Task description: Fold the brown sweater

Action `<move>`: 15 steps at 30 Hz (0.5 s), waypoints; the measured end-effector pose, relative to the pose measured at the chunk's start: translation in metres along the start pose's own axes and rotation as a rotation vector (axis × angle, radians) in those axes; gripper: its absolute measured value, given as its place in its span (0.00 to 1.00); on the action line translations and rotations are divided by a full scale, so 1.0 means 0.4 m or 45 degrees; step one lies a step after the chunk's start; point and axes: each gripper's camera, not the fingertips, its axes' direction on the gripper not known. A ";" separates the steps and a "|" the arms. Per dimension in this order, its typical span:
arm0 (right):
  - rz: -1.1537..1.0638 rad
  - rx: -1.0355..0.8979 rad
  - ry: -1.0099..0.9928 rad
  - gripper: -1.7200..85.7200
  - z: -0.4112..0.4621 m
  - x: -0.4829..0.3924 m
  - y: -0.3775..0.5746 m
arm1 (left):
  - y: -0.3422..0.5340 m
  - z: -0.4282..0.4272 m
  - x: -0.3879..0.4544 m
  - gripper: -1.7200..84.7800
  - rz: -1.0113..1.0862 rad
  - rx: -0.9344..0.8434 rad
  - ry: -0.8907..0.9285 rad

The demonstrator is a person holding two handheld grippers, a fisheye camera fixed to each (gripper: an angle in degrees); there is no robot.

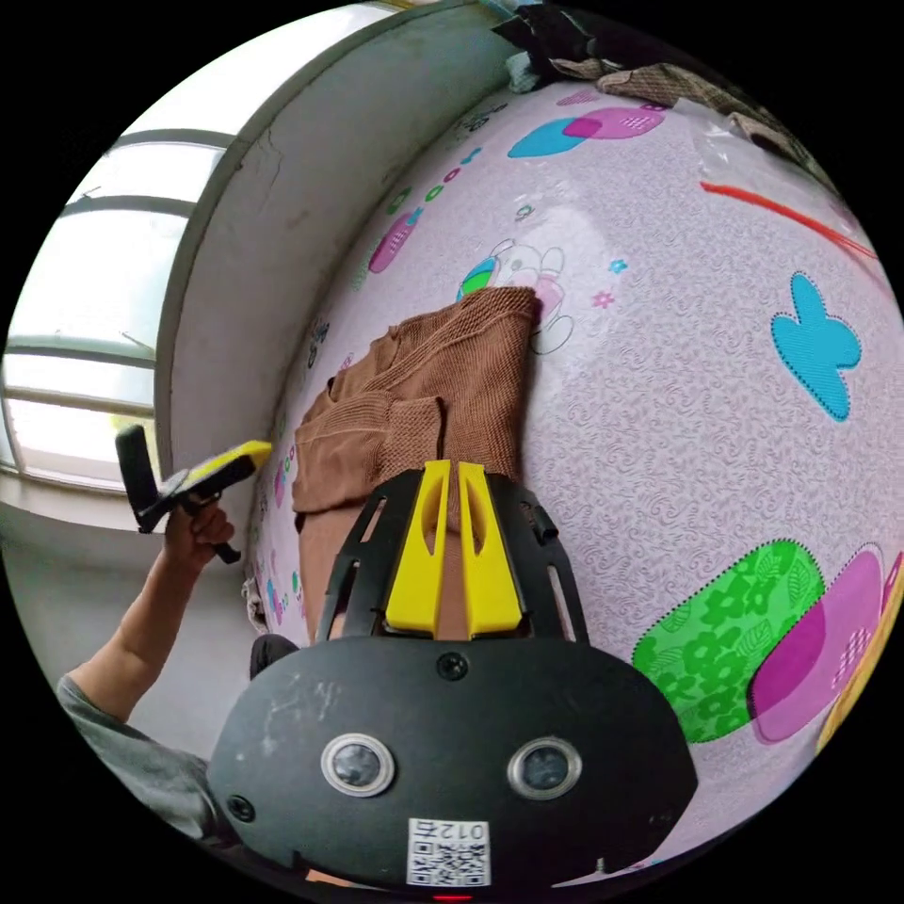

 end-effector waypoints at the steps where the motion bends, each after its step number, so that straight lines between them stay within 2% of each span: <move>1: 0.004 -0.001 -0.026 0.03 0.001 0.006 -0.005 | 0.030 0.003 -0.027 0.03 -0.038 -0.014 -0.031; 8: -0.066 0.046 0.033 0.07 0.062 0.005 -0.073 | 0.146 0.061 -0.105 0.03 -0.118 -0.152 -0.301; 13: -0.138 0.018 0.136 0.07 0.129 -0.026 -0.107 | 0.151 0.100 -0.128 0.03 -0.196 -0.164 -0.353; 15: -0.191 0.024 0.154 0.04 0.152 -0.046 -0.106 | 0.146 0.120 -0.131 0.03 -0.210 -0.179 -0.346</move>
